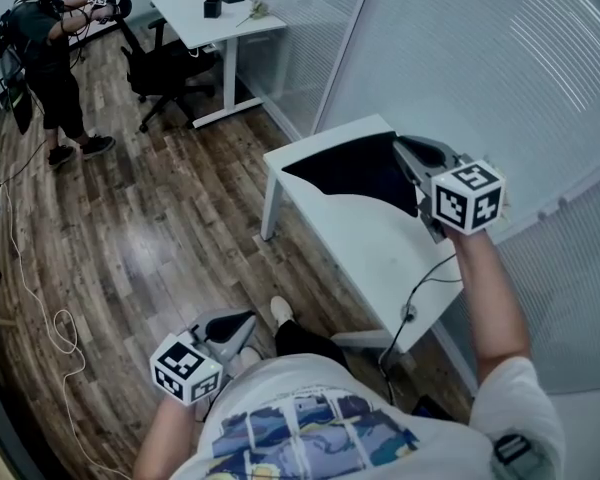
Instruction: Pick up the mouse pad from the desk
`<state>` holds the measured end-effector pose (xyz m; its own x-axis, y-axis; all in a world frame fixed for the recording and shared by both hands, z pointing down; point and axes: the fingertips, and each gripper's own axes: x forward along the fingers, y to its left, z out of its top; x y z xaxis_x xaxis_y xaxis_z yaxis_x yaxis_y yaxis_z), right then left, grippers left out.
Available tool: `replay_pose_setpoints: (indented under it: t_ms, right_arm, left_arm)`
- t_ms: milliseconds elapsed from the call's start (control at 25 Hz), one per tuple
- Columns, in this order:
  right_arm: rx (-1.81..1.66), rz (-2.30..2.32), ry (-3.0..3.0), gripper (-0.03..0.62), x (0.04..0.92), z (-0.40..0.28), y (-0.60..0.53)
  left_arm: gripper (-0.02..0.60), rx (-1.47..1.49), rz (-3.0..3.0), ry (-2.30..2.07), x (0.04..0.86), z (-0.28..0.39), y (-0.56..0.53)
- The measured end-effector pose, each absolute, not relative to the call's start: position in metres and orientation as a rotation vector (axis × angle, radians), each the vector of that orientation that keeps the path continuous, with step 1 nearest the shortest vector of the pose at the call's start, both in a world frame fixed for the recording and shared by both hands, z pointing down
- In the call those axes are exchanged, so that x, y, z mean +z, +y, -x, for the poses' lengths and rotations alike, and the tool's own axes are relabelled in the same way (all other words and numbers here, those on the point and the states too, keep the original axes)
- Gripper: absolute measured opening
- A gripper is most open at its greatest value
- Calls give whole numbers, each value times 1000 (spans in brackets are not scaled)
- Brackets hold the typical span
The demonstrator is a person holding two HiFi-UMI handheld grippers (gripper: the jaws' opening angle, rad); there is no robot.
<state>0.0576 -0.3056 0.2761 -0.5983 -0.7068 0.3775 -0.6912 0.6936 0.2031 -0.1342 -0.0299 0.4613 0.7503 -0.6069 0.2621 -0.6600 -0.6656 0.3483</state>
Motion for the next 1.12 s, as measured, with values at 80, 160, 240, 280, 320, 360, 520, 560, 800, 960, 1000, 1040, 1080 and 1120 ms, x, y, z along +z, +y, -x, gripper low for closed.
replay_pose_setpoints:
  t_ms: [80,160,240,280,320,360,520,560,800,960,1000,1040,1080,1120]
  right_arm:
    - [-51,-1081,-2476,28,274,-58,-302]
    - [-53,-1079,-2481,26,271,-57,-301]
    - [-55,-1076,-2486,27,269,-55,-298]
    - [-57,-1075,-2488,26,268,-54,-297]
    - [-61,-1074,-2489,27,267,-53,-296]
    - [-64,-1074,-2491,27,266,-53,-294]
    - [-70,-1074,-2498,27,264,-52,-289]
    - [-70,-1074,-2498,27,264,-52,-288]
    - [-74,-1076,-2500,26,259,-49,-283]
    - [-78,-1082,-2501,26,261,-51,-281]
    - [-81,-1083,-2500,26,260,-51,-281]
    - [-83,-1084,-2500,26,258,-51,-281]
    - [-83,-1086,-2500,26,256,-50,-281]
    - [-83,-1087,-2500,26,254,-49,-281]
  left_arm:
    - [2,174,-2526,-965,461,134,-30]
    - [2,174,-2522,-962,461,133,-30]
    - [2,174,-2521,-960,461,133,-29]
    - [2,175,-2523,-960,461,133,-29]
    - [2,176,-2525,-961,461,134,-29]
    - [2,175,-2524,-960,462,134,-28]
    - [2,171,-2523,-956,465,133,-25]
    - [2,172,-2528,-956,465,134,-25]
    - [2,174,-2527,-959,462,137,-24]
    - [2,175,-2526,-961,467,137,-23]
    - [2,174,-2527,-962,466,137,-23]
    - [2,172,-2527,-963,465,138,-24]
    - [2,170,-2524,-963,463,139,-24]
    - [2,168,-2522,-962,462,140,-24]
